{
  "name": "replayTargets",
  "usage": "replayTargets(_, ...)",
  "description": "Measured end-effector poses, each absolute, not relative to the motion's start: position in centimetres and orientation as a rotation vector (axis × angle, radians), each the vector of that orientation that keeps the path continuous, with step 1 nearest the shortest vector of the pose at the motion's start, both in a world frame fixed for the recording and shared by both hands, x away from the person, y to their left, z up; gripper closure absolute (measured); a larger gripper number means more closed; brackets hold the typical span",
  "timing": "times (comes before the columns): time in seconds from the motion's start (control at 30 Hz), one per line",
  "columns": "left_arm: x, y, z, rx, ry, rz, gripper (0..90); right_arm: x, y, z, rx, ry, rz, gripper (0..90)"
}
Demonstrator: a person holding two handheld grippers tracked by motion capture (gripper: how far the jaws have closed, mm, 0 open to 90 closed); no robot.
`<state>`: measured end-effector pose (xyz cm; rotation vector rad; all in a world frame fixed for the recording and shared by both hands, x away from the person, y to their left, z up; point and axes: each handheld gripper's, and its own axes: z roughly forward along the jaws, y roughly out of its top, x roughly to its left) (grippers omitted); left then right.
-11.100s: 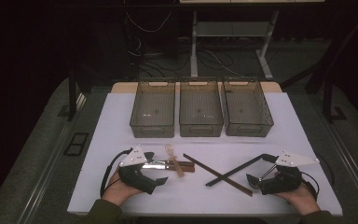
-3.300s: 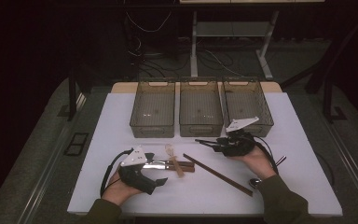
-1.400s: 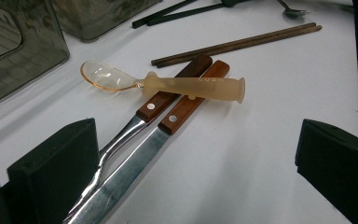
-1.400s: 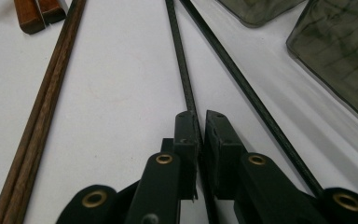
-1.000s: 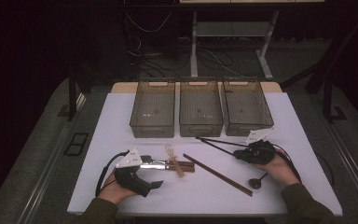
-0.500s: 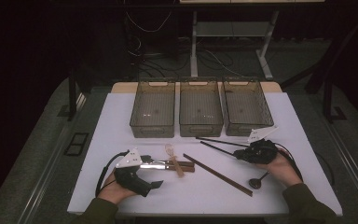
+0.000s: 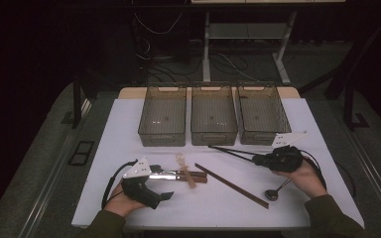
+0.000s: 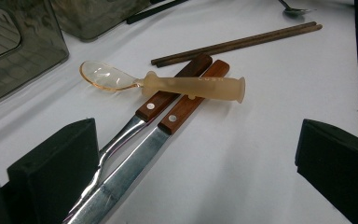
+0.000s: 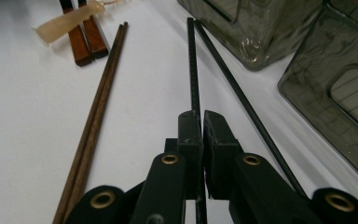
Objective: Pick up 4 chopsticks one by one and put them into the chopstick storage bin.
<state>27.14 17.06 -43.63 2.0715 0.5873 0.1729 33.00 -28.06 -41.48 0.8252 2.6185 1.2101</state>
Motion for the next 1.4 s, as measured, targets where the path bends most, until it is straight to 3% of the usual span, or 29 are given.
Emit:
replayTargets(0.8,27.1,17.0,-43.6,2.065,0.596,0.163,0.0,32.5,-26.9,-37.8,0.820,2.519,1.414,86.4)
replayTargets(1.4,27.1,16.4,-43.7,2.060,0.604,0.171,0.0,35.0,-22.1,-35.9,0.870,2.478,1.382,86.4)
